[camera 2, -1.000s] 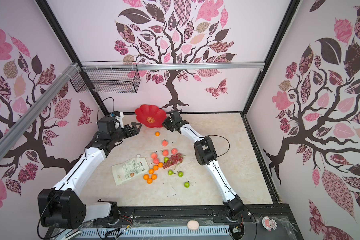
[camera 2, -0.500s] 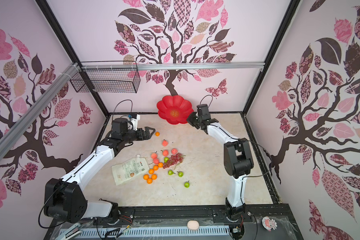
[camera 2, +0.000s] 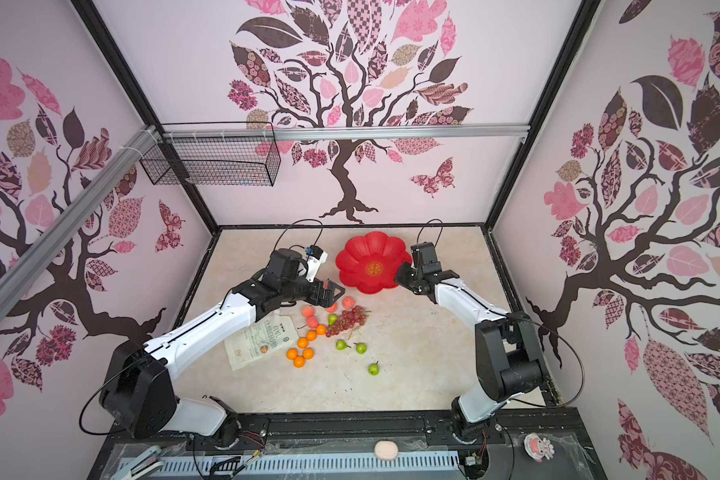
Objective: Place and organize the fake fruits in the fruit bowl
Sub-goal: 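Drag the red bowl toward table center with right gripper while left gripper moves over fruit, then release the bowl rim and move the right gripper down to the pink grapes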
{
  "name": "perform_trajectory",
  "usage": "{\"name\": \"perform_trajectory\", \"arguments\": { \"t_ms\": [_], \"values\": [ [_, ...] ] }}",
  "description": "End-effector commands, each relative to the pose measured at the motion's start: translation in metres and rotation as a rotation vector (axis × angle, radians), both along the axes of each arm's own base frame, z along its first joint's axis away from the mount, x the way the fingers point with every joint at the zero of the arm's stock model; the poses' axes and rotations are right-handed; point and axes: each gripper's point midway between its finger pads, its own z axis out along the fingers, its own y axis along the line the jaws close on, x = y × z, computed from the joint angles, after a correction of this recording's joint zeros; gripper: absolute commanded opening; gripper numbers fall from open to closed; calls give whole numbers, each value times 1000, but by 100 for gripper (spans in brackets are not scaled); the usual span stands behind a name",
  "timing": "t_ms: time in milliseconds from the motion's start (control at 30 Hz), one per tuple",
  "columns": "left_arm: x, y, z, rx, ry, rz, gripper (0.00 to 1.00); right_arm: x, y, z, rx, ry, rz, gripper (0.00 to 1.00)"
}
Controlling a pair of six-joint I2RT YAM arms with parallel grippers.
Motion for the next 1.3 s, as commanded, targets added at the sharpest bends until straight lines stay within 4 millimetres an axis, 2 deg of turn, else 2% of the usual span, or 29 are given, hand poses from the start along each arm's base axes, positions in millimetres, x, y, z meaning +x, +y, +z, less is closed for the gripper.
{"name": "perform_trajectory", "arguments": {
  "t_ms": [0, 233, 333, 433, 800, 1133, 1233, 1267],
  "values": [
    [7, -6, 6, 22, -14, -18, 98, 0, -11, 8, -20, -30, -26, 0],
    [8, -8, -6, 58, 33, -24, 98, 0, -11, -18, -12, 32, -22, 0],
    [9, -7, -11, 80, 45, -21, 98, 2, -10, -24, -13, 47, -13, 0],
    [9, -6, -15, 96, 50, -19, 98, 3, -12, -30, -24, 56, -20, 8],
    [10, -7, -26, 122, 86, -22, 98, 17, -5, -45, -5, 82, -11, 11],
    [10, -11, -32, 124, 109, -35, 98, 33, 1, -38, 3, 73, 9, 29],
    [10, -10, -31, 129, 108, -35, 98, 30, -1, -27, -14, 64, 15, 54],
    [9, -10, -31, 131, 104, -36, 98, 29, -3, -24, -20, 60, 12, 58]
  ]
}}
